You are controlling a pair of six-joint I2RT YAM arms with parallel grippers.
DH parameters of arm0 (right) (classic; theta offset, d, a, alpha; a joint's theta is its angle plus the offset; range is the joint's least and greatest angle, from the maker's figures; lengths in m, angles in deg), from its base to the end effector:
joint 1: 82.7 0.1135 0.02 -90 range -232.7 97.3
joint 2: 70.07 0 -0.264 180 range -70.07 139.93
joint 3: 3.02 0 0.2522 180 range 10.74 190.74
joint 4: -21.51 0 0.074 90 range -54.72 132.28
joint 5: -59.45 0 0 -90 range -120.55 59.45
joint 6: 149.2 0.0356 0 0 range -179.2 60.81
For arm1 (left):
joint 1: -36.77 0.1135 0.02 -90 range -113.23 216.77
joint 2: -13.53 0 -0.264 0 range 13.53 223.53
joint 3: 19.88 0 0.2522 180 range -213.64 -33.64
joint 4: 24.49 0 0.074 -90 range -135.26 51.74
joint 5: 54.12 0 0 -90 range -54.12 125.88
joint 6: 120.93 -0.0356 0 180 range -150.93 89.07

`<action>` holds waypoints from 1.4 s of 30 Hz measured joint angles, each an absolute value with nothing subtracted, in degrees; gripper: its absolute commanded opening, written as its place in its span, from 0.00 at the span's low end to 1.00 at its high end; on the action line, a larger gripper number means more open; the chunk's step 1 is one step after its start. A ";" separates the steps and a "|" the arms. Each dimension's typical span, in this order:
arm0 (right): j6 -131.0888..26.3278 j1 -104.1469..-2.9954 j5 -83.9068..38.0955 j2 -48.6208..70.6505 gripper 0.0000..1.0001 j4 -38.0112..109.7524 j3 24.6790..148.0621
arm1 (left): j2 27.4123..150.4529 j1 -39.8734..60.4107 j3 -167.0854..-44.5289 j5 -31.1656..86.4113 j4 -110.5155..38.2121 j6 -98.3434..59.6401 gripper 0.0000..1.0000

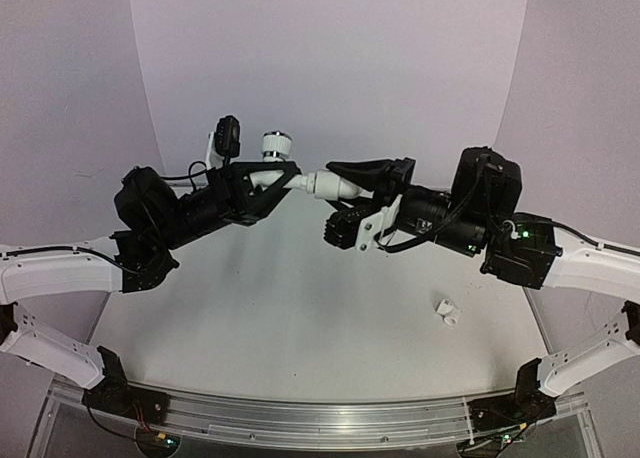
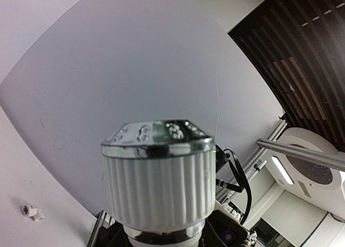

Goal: Install the water faucets

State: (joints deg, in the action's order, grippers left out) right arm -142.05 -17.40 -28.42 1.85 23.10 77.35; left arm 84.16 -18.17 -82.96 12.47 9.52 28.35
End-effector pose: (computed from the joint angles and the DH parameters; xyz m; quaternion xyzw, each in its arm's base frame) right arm 0.1226 0.2698 0.4146 -0.6418 0.1687 -0.1019 0.7411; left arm 0.1481 -0.2356 0.3769 0.1528 0.5217 -0.7571 0.3624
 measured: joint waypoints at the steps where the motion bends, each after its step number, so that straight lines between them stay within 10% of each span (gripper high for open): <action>1: -141.72 -17.40 -28.42 1.85 0.08 23.28 77.36 | 84.16 -18.17 -82.96 12.45 9.32 28.04 0.00; 26: -101.28 -17.21 -19.71 2.85 0.00 40.28 86.47 | 84.86 -16.84 -83.00 3.46 8.79 9.47 0.00; 32: -100.21 -16.82 -20.25 2.58 0.69 37.64 86.72 | 84.90 -17.46 -83.00 1.44 8.19 7.96 0.00; 38: -109.82 -17.04 -22.67 0.35 0.81 36.03 84.48 | 84.85 -17.83 -83.00 2.47 6.79 8.08 0.00; 42: -118.04 -17.05 -22.76 -1.67 0.71 36.77 81.13 | 84.53 -17.91 -83.00 4.57 6.80 8.54 0.00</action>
